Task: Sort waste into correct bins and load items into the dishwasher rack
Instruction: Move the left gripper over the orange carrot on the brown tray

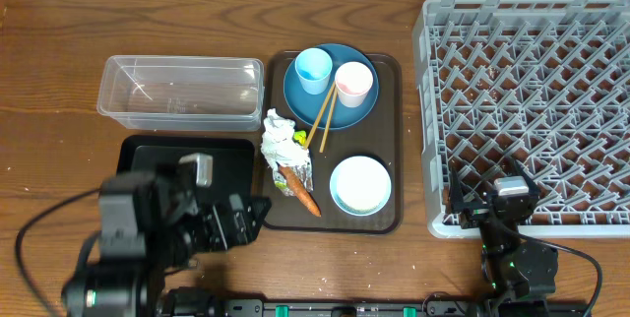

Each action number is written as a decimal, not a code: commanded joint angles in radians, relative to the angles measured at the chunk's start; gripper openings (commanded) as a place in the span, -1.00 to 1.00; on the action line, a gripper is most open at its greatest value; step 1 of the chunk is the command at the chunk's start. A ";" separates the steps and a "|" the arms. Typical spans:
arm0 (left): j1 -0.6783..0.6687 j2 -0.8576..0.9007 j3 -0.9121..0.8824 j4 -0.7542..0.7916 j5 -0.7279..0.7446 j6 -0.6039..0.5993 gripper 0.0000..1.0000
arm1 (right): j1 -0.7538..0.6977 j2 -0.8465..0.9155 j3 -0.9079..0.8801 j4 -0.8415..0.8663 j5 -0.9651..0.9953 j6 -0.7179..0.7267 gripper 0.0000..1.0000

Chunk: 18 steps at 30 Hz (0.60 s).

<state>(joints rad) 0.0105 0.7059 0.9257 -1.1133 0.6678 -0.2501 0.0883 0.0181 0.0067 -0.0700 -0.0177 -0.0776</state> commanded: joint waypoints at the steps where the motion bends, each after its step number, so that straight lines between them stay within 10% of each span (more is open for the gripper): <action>1: 0.003 0.093 0.015 -0.023 0.093 0.002 0.96 | -0.003 0.000 -0.001 -0.005 0.007 -0.002 0.98; 18: 0.003 0.225 0.007 -0.080 0.032 -0.045 -0.63 | -0.003 0.000 -0.001 -0.005 0.007 -0.002 0.98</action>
<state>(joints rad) 0.0105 0.9398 0.9268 -1.1824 0.7605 -0.2672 0.0883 0.0181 0.0067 -0.0700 -0.0177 -0.0776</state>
